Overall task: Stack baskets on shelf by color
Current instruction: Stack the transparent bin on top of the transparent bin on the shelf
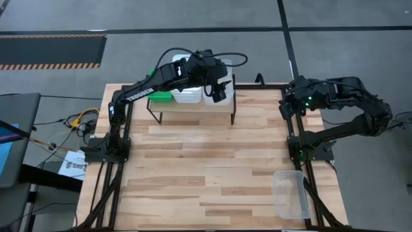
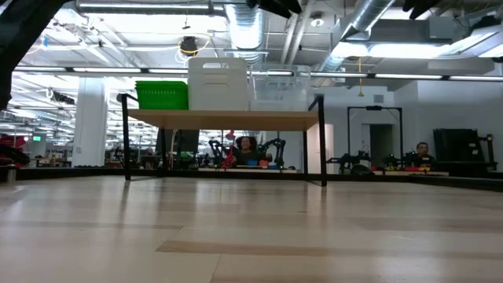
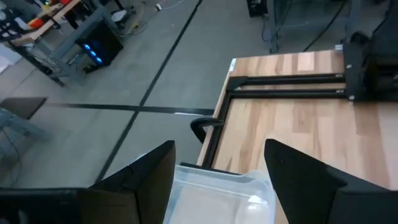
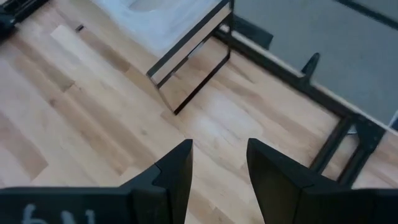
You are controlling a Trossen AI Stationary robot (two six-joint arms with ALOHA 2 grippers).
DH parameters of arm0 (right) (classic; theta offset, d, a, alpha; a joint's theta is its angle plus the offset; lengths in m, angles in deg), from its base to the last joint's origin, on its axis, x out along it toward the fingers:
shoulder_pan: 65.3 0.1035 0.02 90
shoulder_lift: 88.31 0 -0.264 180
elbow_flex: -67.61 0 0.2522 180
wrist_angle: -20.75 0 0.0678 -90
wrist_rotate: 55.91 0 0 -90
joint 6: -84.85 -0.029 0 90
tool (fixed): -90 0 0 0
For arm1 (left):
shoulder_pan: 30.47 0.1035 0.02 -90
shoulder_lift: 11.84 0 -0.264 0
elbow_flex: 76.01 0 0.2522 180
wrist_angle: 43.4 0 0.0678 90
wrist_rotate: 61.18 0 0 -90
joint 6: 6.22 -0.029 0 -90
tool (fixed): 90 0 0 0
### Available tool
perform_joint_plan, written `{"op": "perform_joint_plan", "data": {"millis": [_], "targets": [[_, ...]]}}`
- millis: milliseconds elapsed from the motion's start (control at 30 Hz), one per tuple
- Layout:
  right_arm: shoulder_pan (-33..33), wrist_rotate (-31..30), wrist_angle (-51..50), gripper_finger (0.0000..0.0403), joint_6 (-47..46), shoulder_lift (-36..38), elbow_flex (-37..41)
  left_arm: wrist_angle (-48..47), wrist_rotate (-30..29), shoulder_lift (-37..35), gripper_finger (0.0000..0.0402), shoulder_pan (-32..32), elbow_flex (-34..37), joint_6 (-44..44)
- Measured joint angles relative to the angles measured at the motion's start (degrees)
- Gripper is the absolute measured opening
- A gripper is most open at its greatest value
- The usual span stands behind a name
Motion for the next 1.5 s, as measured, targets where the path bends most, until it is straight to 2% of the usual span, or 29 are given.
{"op": "perform_joint_plan", "data": {"millis": [167, 400, 533, 767, 967, 1167, 1367, 1500], "targets": [[0.1, 2.8, -0.2, 0.0175, 0.0, 0.0, 0.0, -0.9, 2.2, -1.6, 0.0236, -0.7, 0.0, 2.3], [0.1, 2.8, -1.2, 0.0175, -0.2, -1.2, 0.0, -2.0, 3.8, -4.5, 0.0236, -2.3, 0.0, 5.1], [0.1, 2.8, -2.9, 0.0175, -2.3, -3.1, 0.1, -6.4, 3.6, -6.9, 0.0236, -3.3, 0.0, 5.7], [3.7, 5.8, -3.0, 0.0175, -4.1, -5.5, 7.5, -11.9, 3.4, -10.2, 0.0236, -5.5, 0.0, 10.6], [9.8, 10.4, -2.9, 0.0175, -12.9, -7.8, 16.7, -17.2, 4.0, -12.4, 0.0236, -7.0, 0.0, 12.5], [19.4, 15.5, -2.8, 0.0175, -26.8, -9.7, 22.9, -21.2, 9.1, -15.6, 0.0235, -8.8, 0.0, 13.1], [30.2, 24.3, 1.6, 0.0175, -43.2, -12.8, 26.9, -26.2, 9.5, -19.2, 0.0235, -11.5, 0.0, 14.9], [36.3, 30.5, 7.3, 0.0175, -48.4, -16.6, 27.8, -29.3, 9.4, -21.4, 0.0235, -14.2, 0.0, 16.2]]}}
